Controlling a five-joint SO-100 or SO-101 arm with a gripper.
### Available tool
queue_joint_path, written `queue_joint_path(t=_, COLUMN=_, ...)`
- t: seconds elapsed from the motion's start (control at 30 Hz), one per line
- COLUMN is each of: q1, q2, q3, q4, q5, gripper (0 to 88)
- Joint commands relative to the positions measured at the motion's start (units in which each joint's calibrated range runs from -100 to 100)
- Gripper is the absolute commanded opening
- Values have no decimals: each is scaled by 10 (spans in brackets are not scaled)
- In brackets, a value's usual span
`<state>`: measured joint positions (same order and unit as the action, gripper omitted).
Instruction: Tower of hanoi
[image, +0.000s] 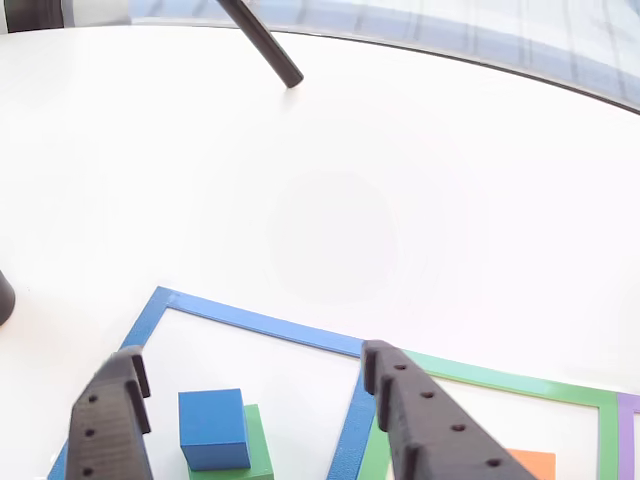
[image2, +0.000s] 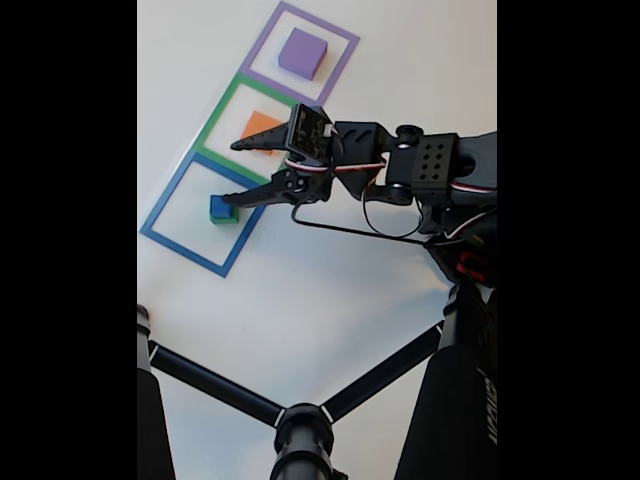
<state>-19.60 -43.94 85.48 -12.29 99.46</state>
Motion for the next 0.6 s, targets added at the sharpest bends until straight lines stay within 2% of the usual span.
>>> queue_joint_path(t=0.0, q1=-19, q2=51, q3=28, q4=-133, q5=5, gripper=244)
queue_joint_path(t=0.3, q1=-19, q2=245, q3=53, q4=-363, q5=5, gripper=253)
queue_joint_path(t=0.57, q1=-27, q2=389, q3=16, q4=-477, q5=5, gripper=255)
